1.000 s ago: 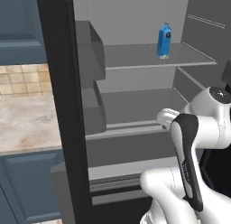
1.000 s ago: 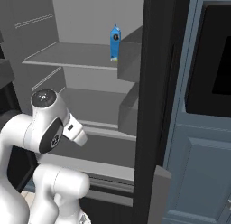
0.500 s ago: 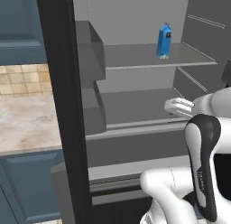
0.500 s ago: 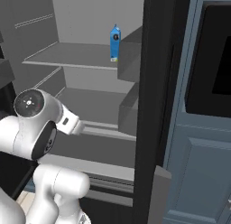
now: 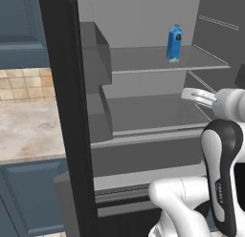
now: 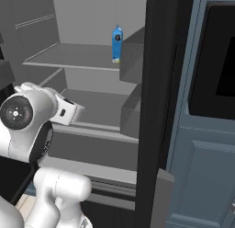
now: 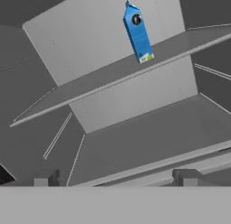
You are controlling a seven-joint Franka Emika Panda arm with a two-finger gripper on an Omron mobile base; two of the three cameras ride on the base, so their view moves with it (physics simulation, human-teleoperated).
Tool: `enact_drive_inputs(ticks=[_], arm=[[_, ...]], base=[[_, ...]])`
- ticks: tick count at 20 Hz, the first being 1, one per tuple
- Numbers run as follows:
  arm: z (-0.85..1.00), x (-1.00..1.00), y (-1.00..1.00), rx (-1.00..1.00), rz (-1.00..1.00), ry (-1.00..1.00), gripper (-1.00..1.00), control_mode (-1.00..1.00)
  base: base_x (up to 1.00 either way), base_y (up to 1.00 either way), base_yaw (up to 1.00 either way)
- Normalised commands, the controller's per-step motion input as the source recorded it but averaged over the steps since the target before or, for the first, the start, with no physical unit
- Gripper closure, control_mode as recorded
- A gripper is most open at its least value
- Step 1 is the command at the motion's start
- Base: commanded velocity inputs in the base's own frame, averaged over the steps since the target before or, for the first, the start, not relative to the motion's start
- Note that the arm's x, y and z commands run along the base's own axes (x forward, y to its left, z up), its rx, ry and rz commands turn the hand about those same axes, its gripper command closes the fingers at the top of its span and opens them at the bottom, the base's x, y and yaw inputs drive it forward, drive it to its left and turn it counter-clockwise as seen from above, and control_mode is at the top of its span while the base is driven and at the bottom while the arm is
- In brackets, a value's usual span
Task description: Take a sugar cube from the saucer and place it inside the coffee. Then, grab milk from the fridge and place it next to the coffee on the counter to sweeten the coffee.
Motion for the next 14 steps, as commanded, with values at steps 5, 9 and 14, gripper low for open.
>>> enact_drive_inputs(ticks=[5,9,14], arm=[[-0.01,0.02,0.0,-0.03,0.0,-0.03,-1.0,-1.0],[0.39,0.01,0.0,-0.06,0.0,-0.29,-1.0,-1.0],[0.53,0.09,0.0,-0.24,0.0,-0.15,-1.0,-1.0]], base=[[0.0,0.0,0.0],[0.0,0.0,0.0],[0.0,0.0,0.0]])
